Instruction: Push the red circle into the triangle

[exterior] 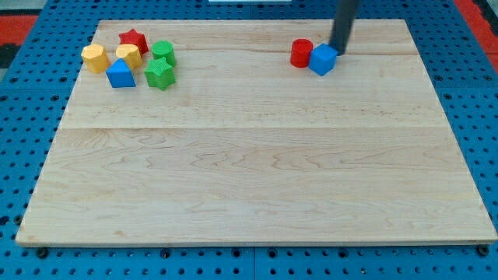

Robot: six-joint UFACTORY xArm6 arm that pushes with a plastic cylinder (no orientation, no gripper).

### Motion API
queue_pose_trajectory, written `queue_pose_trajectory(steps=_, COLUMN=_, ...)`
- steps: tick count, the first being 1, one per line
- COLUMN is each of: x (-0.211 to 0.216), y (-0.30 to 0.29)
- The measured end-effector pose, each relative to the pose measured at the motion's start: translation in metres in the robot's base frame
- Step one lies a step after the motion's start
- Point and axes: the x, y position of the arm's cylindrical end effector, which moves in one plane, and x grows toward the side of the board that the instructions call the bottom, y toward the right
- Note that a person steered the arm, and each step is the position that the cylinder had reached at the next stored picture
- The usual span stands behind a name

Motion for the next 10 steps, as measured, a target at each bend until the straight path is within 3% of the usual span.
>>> queue_pose_trajectory(steps=2, x=0.000, y=-0.099)
queue_pose_trajectory(steps=3, x=-0.002, y=-0.113)
queue_pose_trajectory(steps=4, x=0.040, y=-0.175)
queue_pose_trajectory(steps=5, x=0.063, y=-0.202)
queue_pose_trajectory(steps=7, x=0.044, y=-0.186)
queue_pose_trajectory(steps=8, x=0.052, y=-0.232)
queue_pose_trajectory(steps=10, x=0.118, y=-0.227)
